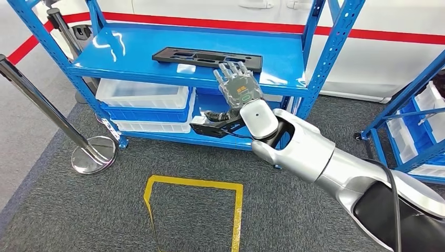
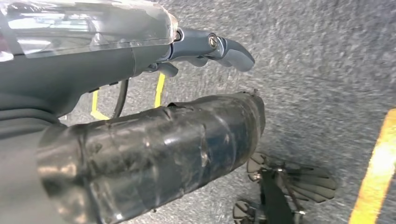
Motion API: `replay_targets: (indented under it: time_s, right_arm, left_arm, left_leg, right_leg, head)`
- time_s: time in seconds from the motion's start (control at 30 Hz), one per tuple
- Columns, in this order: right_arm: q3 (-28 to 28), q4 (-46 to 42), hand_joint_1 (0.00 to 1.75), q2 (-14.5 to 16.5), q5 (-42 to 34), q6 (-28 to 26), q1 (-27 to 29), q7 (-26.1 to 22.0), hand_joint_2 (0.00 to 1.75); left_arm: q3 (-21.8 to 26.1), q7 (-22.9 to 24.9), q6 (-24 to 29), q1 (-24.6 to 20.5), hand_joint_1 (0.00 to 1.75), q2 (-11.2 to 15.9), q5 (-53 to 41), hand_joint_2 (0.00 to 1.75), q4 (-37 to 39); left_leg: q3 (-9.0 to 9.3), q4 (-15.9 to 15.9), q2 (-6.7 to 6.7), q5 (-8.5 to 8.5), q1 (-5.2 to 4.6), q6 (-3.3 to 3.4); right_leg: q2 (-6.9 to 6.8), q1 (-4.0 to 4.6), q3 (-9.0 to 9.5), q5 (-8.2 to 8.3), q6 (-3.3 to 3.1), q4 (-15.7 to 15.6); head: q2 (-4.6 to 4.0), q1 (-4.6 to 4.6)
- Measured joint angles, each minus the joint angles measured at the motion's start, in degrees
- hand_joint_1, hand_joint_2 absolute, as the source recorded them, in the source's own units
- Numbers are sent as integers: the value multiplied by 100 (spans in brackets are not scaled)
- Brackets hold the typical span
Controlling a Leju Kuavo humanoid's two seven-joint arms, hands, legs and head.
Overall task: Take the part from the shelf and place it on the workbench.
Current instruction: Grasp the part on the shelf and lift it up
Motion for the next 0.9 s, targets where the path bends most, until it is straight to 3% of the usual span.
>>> replay_targets:
  time_s: [0.1,0.17,0.2,0.27,0.3,0.33,0.37,0.43,0.5,0.57,0.67,0.73,0.8,0.83,0.87,0.9]
  right_arm:
    - [-1,-1,0,-1,16,16,-13,-3,0]
    - [-1,-2,0,0,20,21,-21,-7,0]
    - [-1,-2,0,0,20,21,-23,-8,0]
    - [-1,4,0,0,20,15,3,-9,0]
    - [0,8,0,0,20,13,30,-10,0]
    - [1,11,0,0,20,11,53,-12,0]
    - [1,14,0,0,20,15,65,-14,0]
    - [1,15,0,0,25,47,60,-26,0]
    - [2,16,0,3,34,103,33,-56,0]
    - [2,19,0,11,38,141,13,-85,0]
    - [1,20,0,15,26,132,2,-75,0]
    - [1,17,0,17,-8,105,9,-49,0]
    - [2,16,0,17,-53,91,54,-26,0]
    - [2,16,0,17,-74,88,86,-17,0]
    - [2,16,0,17,-98,85,114,-4,0]
    - [1,16,0,16,-125,82,132,13,0]
  left_arm:
    - [-4,-7,-1,-20,0,1,-5,0,2]
    - [-4,-12,-2,-11,0,-1,-9,0,2]
    - [-4,-13,-3,-7,0,-2,-10,0,3]
    - [-4,-15,-3,-9,0,-2,-10,0,4]
    - [-4,-15,-3,-11,0,-1,-10,0,4]
    - [-4,-15,-3,-11,0,-1,-10,0,4]
    - [-4,-15,-3,-8,0,-1,-10,0,4]
    - [-4,-15,-9,5,0,-2,-10,0,4]
    - [-4,-15,-19,-4,0,-2,-10,0,4]
    - [-5,-15,-28,-17,0,-2,-10,0,4]
    - [-7,-15,-39,-11,0,-9,-10,0,4]
    - [-7,-14,-37,-18,0,-9,-10,0,4]
    - [-7,-5,-35,-19,0,1,-10,0,5]
    - [-7,1,-35,-10,0,5,-10,0,6]
    - [-7,9,-36,2,0,5,-10,0,6]
    - [-7,14,-37,11,0,5,-10,0,6]
  left_leg:
    - [78,-140,0,-88,-11,87]
    - [160,-198,4,-107,13,146]
    - [202,-217,7,-121,21,178]
    - [252,-218,7,-168,14,231]
    - [276,-215,2,-193,13,243]
    - [306,-210,-6,-222,13,247]
    - [342,-201,-15,-257,13,242]
    - [427,-175,-30,-343,14,216]
    - [443,-130,-38,-416,-2,164]
    - [419,-117,-41,-440,-9,107]
    - [395,-10,-27,-548,3,24]
    - [135,529,-8,-804,19,-27]
    - [-290,1251,-3,-1023,29,-66]
    - [-435,1431,-2,-1000,31,-77]
    - [-480,1399,-2,-866,32,-81]
    - [-418,1153,-1,-636,33,-77]
  right_leg:
    - [-7,1,2,-43,86,-13]
    - [-22,2,-65,-165,143,180]
    - [-28,0,-193,-278,164,440]
    - [-32,-2,-625,-515,182,1184]
    - [-33,-4,-825,-552,185,1460]
    - [-35,-5,-948,-489,183,1563]
    - [-38,-6,-955,-316,175,1443]
    - [-39,3,-715,167,131,761]
    - [-34,29,-474,386,70,204]
    - [-23,54,-419,338,23,71]
    - [-17,18,-338,310,-41,-17]
    - [-24,-6,-254,284,-79,-59]
    - [-26,-7,-202,241,-96,-61]
    - [-22,-7,-175,215,-96,-58]
    - [-16,-7,-144,187,-93,-52]
    - [-10,-8,-108,155,-85,-43]
  head:
    - [1,4]
    - [1,15]
    - [1,21]
    - [0,32]
    - [0,33]
    - [0,36]
    - [0,35]
    - [0,35]
    - [0,28]
    - [0,24]
    - [0,21]
    - [0,4]
    - [0,0]
    - [0,0]
    - [0,0]
    - [0,-1]
